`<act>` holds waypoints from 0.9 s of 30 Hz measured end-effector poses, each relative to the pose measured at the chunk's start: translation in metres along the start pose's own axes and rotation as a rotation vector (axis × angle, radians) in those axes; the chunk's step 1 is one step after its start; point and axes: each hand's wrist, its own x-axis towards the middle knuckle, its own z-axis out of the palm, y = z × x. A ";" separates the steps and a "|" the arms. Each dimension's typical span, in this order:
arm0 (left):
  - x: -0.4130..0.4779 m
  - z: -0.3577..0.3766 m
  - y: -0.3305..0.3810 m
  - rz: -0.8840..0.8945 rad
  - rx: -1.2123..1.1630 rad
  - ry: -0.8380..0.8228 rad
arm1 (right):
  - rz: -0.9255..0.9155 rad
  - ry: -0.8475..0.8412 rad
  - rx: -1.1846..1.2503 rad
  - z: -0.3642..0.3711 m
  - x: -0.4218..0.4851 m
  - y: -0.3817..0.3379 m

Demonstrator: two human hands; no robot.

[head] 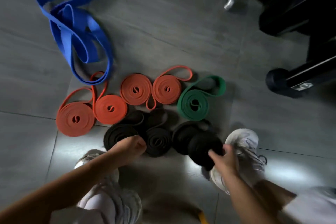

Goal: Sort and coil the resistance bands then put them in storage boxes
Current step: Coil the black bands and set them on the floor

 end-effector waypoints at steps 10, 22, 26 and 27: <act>0.020 0.004 0.008 -0.079 0.093 -0.010 | -0.141 0.118 -0.374 -0.064 0.111 -0.057; 0.030 -0.014 -0.004 -0.047 0.059 0.018 | -0.103 -0.170 -0.516 -0.011 0.084 -0.014; 0.037 -0.012 -0.003 -0.066 -0.057 0.010 | -0.113 -0.196 -0.451 -0.012 0.085 -0.004; 0.037 -0.012 -0.003 -0.068 -0.081 0.015 | -0.123 -0.230 -0.481 -0.016 0.088 -0.006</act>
